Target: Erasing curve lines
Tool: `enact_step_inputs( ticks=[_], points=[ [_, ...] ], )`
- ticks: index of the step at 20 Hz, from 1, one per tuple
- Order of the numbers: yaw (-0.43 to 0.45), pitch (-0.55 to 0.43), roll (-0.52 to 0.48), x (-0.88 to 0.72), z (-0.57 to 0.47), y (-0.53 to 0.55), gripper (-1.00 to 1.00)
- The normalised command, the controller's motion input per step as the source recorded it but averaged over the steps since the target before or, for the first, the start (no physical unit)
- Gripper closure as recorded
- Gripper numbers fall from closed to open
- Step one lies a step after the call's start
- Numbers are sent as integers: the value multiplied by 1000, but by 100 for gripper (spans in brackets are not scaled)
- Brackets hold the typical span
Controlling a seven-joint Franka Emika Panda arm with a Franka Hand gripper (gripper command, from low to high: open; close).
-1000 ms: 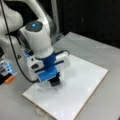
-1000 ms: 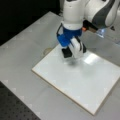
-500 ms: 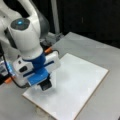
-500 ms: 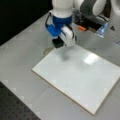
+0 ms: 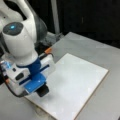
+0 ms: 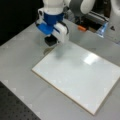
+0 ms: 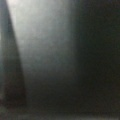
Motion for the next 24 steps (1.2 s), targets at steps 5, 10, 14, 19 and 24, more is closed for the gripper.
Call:
enact_step_inputs(
  ticks=[5, 10, 14, 19, 24],
  points=[
    [377, 273, -2, 417, 59, -375, 100],
    [324, 228, 41, 376, 40, -323, 100],
    [222, 178, 83, 275, 15, -233, 100],
    [132, 131, 115, 206, -54, -233, 100],
    [76, 88, 142, 148, -80, -260, 100]
  ],
)
